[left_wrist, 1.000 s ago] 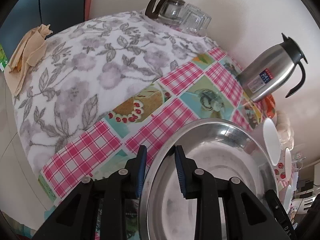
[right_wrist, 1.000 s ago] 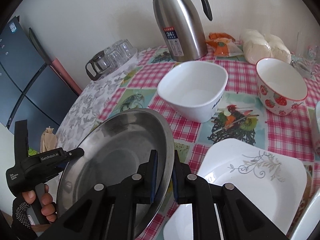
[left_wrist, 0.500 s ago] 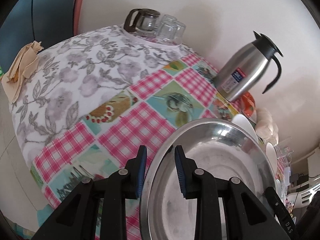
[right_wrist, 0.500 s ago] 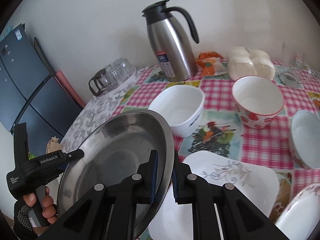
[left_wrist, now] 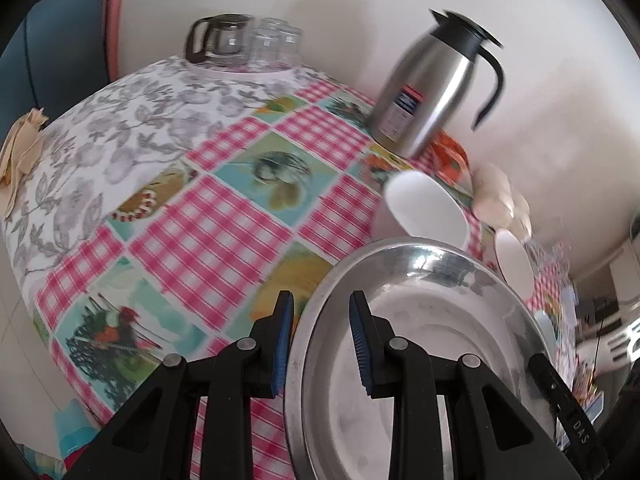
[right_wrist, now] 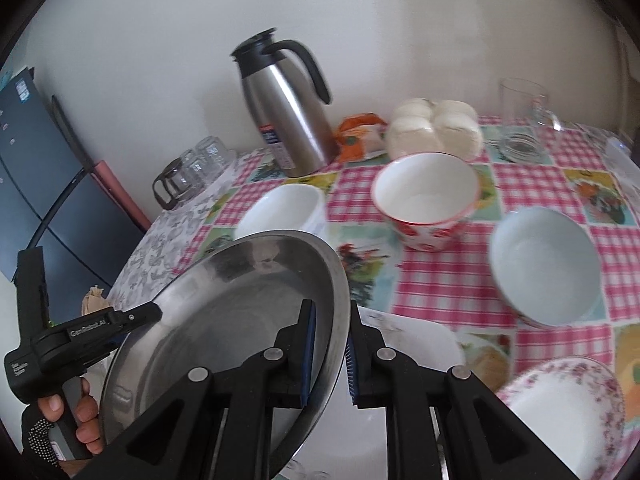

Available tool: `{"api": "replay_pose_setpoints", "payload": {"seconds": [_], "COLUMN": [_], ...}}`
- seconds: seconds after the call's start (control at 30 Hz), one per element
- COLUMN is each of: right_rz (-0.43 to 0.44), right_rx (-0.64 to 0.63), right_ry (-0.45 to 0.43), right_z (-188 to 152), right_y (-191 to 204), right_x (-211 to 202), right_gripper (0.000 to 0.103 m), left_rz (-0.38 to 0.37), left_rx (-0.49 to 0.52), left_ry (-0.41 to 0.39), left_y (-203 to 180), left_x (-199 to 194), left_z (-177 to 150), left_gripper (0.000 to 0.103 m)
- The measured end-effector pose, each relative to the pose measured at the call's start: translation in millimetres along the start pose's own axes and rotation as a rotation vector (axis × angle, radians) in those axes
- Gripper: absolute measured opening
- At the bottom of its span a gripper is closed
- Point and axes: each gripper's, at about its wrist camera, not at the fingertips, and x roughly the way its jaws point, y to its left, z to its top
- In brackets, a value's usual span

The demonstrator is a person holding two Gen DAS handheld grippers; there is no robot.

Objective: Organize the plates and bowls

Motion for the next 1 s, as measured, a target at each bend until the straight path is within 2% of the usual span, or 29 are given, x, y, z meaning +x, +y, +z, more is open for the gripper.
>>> {"api": "replay_pose_setpoints", "payload": {"seconds": [0.4, 0.67, 0.83, 1.0], "right_rz": [-0.069, -0.105, -0.134, -0.147], "right_rx": [0.089, 0.096, 0.081, 0.086], "right_ry": [0.025, 0.070, 0.108, 0.129], "right_z": [-12.8, -21.2, -26.7, -29.1], "right_y": [-61.8, -72.7, -75.2, -79.0], "right_x": [-11.9, -1.4, 6.8, 10.6], "right_gripper": [0.017, 0.017, 0.017, 0.017], "left_rz": [0.000, 0.037, 0.051, 0.055], "left_rx": [0.128, 0.177, 0.174, 0.199], "left_ry": [0.089, 0.177, 0.244, 0.257], "left_y": [-51.0, -56.4, -53.6, -57.2], "left_x": [18.4, 40.1, 54.8, 57.3], "left_z": [-32.3, -42.0, -47.0, -51.1], "left_gripper": [0.030, 0.030, 0.030, 0.030]}}
